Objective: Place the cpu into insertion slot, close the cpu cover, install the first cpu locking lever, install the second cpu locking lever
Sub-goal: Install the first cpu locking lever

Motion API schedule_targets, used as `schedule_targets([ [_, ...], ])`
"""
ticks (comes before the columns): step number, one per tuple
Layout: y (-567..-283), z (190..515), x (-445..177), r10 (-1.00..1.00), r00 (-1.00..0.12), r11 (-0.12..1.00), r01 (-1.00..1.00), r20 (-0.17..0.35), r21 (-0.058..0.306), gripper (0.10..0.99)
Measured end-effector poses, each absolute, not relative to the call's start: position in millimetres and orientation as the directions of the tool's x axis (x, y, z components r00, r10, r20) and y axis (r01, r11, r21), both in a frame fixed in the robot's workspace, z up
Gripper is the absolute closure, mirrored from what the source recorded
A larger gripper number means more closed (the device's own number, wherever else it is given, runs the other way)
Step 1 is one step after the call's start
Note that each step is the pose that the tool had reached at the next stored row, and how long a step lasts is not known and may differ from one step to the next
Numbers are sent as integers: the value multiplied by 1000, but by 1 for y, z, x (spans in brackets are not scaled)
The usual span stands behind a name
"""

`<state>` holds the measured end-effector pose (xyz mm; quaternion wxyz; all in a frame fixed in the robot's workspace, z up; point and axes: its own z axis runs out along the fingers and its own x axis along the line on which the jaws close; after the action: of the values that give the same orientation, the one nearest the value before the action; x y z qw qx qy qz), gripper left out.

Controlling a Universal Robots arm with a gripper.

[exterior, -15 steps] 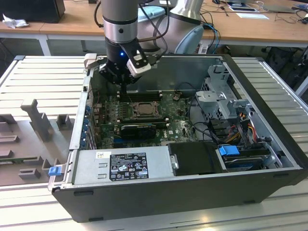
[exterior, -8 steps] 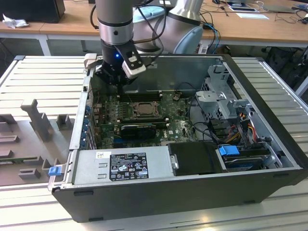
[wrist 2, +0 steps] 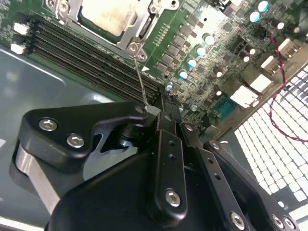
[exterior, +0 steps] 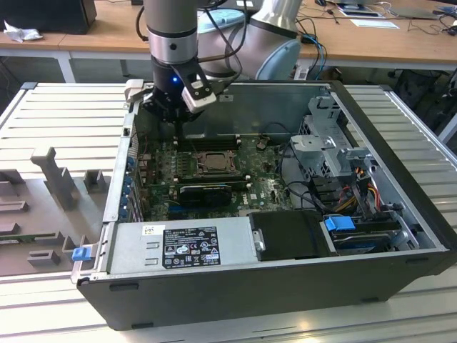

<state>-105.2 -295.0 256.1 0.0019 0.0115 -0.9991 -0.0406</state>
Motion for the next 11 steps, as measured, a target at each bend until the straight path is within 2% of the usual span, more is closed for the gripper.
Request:
schedule_targets([
  [11, -295, 256, -92, -23, -1000, 996, -23, 3, 81, 980],
])
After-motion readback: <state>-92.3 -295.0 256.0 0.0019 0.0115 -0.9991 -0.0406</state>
